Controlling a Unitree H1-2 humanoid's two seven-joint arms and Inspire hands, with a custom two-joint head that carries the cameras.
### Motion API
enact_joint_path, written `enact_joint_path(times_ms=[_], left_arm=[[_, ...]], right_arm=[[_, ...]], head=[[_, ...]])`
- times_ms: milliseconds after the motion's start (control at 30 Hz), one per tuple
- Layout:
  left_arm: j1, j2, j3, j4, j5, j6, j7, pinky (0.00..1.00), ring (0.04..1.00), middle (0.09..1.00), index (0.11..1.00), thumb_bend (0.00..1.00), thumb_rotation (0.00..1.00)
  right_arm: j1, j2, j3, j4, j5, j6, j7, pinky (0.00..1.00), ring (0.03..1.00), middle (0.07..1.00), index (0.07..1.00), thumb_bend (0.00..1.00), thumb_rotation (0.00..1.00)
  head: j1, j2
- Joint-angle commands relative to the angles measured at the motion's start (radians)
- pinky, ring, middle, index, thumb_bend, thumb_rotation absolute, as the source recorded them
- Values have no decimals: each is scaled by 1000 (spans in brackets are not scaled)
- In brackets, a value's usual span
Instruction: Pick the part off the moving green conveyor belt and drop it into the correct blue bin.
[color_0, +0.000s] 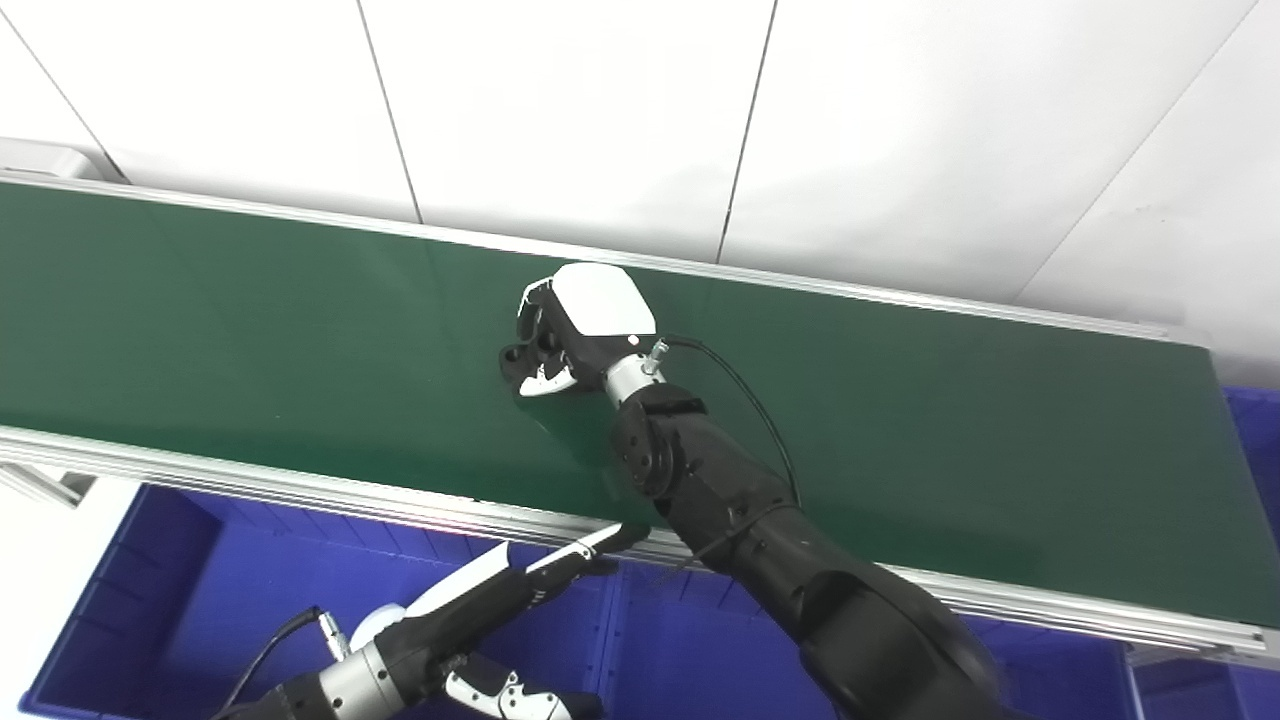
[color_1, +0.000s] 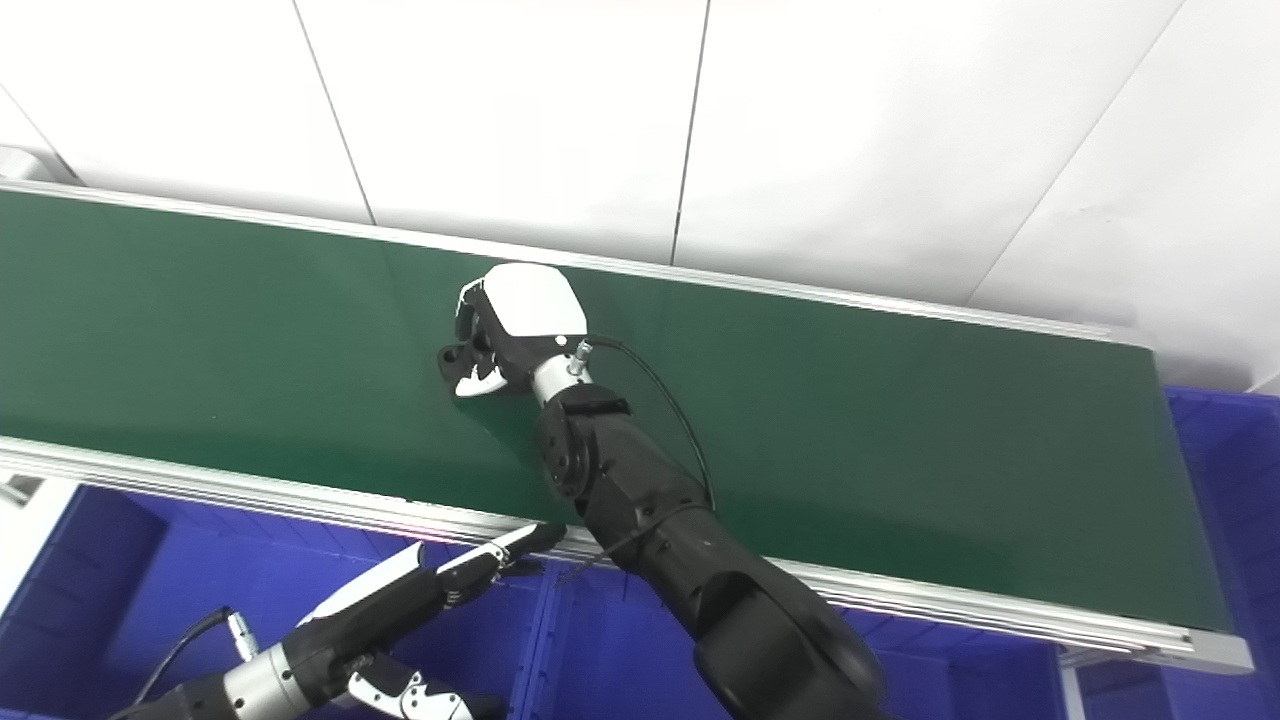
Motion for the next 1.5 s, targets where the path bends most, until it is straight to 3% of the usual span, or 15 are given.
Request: enact_joint_path(times_ms=[0, 167, 333, 700, 833, 1133, 1267, 1333, 1467], left_arm=[[-4, 9, 6, -27, -21, -35, 7, 950, 1000, 1000, 1000, 361, 204], [-6, 9, 6, -28, -29, -34, 5, 951, 1000, 1000, 1000, 359, 187], [-5, 12, 8, -32, -36, -30, 4, 953, 1000, 1000, 1000, 362, 197], [-7, 26, 15, -36, -40, -30, 0, 956, 1000, 1000, 1000, 360, 241], [-10, 30, 16, -37, -45, -34, -1, 958, 1000, 1000, 1000, 359, 224], [-11, 49, 20, -45, -52, -29, -4, 965, 1000, 1000, 1000, 365, 249], [-11, 53, 22, -50, -49, -26, -4, 961, 1000, 1000, 1000, 368, 267], [-10, 54, 23, -51, -48, -25, -6, 959, 1000, 1000, 1000, 364, 263], [-11, 56, 23, -54, -47, -22, -9, 962, 1000, 1000, 1000, 361, 249]], right_arm=[[-2, 3, 13, -15, -7, 35, 62, 374, 451, 479, 492, 532, 1], [6, -13, -5, -36, 9, 37, 82, 443, 497, 510, 475, 529, 0], [25, -32, -29, -50, 24, 14, 51, 354, 426, 512, 491, 522, 0], [103, -99, -94, -201, 102, -55, 48, 371, 402, 511, 506, 517, 0], [125, -110, -127, -276, 130, -29, 75, 383, 406, 513, 504, 517, 0], [187, -95, -259, -405, 226, 8, 89, 370, 397, 491, 524, 517, 0], [205, -95, -291, -449, 239, 15, 80, 314, 361, 460, 524, 519, 0], [220, -94, -306, -488, 247, 24, 84, 208, 262, 469, 489, 531, 0], [264, -105, -323, -607, 255, 48, 113, 213, 265, 471, 485, 532, 0]], head=[[1, 1], [-2, 4], [-1, 7], [-9, 10], [-11, 12], [-12, 13], [-15, 16], [-17, 17], [-25, 25]])
